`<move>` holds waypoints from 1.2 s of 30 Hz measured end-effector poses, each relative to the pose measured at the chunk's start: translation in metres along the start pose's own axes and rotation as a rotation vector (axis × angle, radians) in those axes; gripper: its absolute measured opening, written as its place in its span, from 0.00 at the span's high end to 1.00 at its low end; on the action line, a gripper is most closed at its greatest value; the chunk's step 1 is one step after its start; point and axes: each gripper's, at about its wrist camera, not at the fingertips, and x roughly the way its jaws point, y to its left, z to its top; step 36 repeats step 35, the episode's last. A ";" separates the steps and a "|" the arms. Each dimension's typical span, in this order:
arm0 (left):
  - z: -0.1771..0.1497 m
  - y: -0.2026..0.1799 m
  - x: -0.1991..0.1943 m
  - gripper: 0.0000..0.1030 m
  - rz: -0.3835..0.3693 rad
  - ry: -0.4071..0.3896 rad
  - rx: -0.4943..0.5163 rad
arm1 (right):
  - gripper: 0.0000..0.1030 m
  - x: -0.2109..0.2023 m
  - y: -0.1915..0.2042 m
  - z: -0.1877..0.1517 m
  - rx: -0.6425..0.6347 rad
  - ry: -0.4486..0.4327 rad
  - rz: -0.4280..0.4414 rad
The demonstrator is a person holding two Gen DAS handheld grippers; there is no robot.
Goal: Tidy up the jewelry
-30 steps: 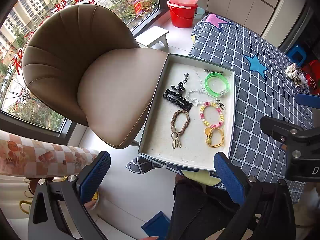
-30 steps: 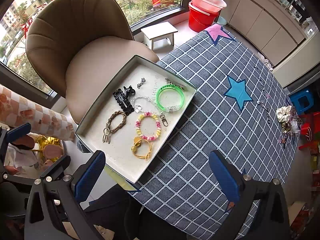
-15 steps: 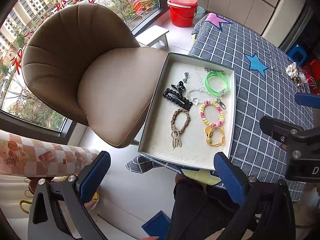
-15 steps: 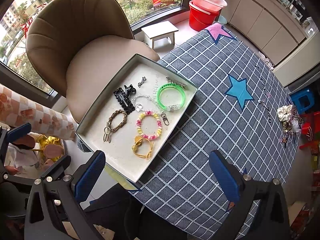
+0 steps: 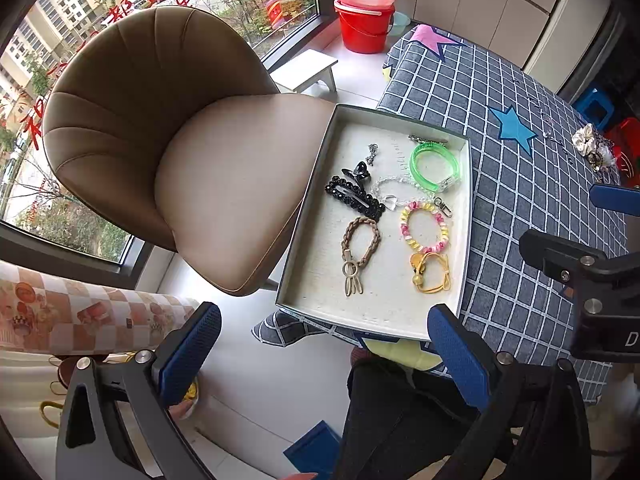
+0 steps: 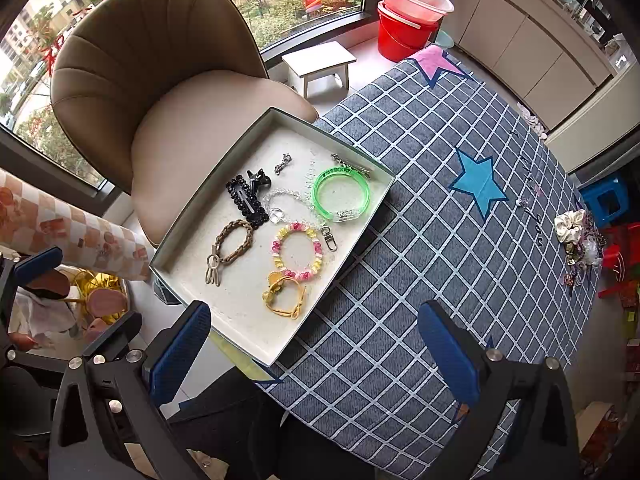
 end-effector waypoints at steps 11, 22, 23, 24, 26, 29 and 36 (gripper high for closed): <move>0.000 0.000 0.000 0.00 0.001 0.001 0.002 | 0.00 0.001 0.003 -0.002 -0.002 0.002 0.001; 0.000 0.002 0.001 0.00 0.001 0.005 0.000 | 0.00 0.002 0.002 -0.001 0.002 0.002 0.000; -0.001 0.002 0.001 0.00 0.002 0.005 0.000 | 0.00 0.002 0.003 -0.001 0.002 0.002 0.001; -0.001 0.001 0.002 0.00 0.004 0.006 -0.001 | 0.00 0.002 0.002 -0.001 0.003 0.002 0.001; -0.001 -0.001 0.002 0.00 0.006 0.007 -0.001 | 0.00 0.002 0.002 -0.001 0.004 0.003 0.001; -0.001 -0.003 0.004 0.00 0.007 0.010 -0.002 | 0.00 0.003 0.003 -0.001 0.001 0.004 0.001; -0.001 -0.004 0.003 0.00 0.014 0.000 0.005 | 0.00 0.006 0.008 -0.005 -0.004 0.007 0.005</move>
